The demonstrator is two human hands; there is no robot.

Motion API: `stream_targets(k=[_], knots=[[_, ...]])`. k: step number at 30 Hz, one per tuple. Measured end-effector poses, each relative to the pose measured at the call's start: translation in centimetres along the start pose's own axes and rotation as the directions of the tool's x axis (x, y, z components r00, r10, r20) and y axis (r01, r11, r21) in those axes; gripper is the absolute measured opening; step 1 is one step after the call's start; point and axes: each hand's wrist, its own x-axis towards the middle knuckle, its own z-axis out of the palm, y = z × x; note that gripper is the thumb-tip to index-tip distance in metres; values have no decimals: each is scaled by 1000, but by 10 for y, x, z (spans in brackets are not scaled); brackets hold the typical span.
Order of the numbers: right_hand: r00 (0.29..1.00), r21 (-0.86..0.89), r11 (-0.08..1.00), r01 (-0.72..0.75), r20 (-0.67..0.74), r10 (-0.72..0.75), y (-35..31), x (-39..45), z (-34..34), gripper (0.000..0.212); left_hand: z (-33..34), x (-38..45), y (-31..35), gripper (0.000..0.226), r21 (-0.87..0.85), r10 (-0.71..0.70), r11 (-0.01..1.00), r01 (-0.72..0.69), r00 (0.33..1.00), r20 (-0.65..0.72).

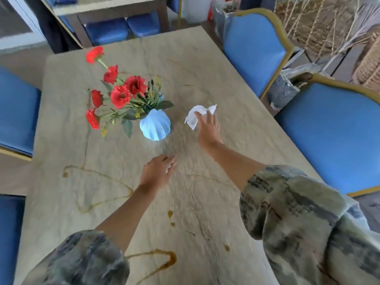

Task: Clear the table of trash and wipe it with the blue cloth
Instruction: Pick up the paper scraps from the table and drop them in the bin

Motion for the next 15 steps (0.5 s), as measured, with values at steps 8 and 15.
stream_targets(k=[8,15], knots=[[975,35,985,-170,150,163,-3,71,25,52,13,19,-30,22,-17,54,998,-56,994,-100],[990,24,999,-34,134,31,4,41,32,38,8,16,-23,24,-49,45,998,-48,997,-70]])
